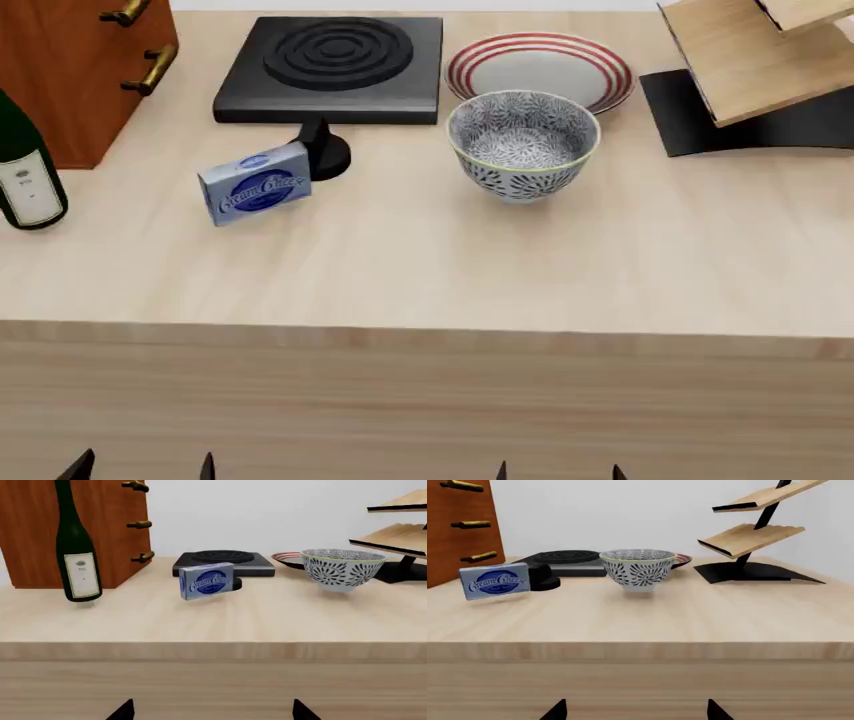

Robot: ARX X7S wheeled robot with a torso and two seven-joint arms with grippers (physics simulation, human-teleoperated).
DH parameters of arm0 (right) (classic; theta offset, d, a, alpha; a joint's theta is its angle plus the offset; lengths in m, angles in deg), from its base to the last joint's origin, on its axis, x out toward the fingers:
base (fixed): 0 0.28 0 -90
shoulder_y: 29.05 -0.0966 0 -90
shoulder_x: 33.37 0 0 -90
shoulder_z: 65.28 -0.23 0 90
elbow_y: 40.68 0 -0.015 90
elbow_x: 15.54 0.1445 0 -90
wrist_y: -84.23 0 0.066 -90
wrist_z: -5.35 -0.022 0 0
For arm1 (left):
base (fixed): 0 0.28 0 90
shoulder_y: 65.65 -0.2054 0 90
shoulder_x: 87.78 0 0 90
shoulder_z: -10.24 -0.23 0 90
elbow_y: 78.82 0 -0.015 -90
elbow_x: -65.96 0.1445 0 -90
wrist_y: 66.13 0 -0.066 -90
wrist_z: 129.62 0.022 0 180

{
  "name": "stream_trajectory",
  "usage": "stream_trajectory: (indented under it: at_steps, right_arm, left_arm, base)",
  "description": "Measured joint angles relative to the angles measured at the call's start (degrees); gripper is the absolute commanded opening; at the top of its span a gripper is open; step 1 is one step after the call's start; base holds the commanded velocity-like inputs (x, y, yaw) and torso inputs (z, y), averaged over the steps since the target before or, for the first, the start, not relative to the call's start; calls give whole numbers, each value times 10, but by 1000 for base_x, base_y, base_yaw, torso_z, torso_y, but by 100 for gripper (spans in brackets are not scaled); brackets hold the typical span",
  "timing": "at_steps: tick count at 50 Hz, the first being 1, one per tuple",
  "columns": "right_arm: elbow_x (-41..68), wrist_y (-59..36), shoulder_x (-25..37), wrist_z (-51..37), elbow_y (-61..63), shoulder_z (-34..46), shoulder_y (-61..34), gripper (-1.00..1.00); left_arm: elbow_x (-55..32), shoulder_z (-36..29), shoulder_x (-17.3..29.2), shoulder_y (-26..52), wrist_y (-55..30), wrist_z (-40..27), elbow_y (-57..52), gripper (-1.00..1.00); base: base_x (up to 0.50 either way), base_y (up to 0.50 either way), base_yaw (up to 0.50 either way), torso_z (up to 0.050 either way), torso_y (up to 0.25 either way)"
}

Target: Pick up the cream cheese and put it in the bowl.

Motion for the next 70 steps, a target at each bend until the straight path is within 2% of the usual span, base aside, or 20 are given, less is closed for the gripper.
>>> stream_trajectory:
  at_steps: [7, 30, 35, 65, 70]
  right_arm:
    - [9, 0, 9, -10, -3, 12, -1, 100]
    - [44, -10, 37, -35, 8, 36, -2, 100]
    - [48, -8, 42, -41, 12, 38, 1, 100]
    - [54, -1, 63, -72, 27, 61, 5, 100]
    - [53, 2, 66, -77, 25, 65, 7, 100]
  left_arm:
    - [-6, -16, 12, -4, 7, -18, -5, 100]
    - [-48, -41, 42, 1, -13, -39, -10, 100]
    - [-51, -46, 46, -1, -16, -43, -14, 100]
    - [-73, -66, 71, -1, -36, -59, -36, 100]
    - [-77, -70, 75, -4, -35, -58, -36, 100]
  base:
    - [0, 0, 0, 0, 0]
    - [-136, -492, 0, 0, 0]
    - [0, -35, 0, 0, 0]
    - [0, 0, 0, 50, 0]
    - [400, -3, 0, 50, 0]
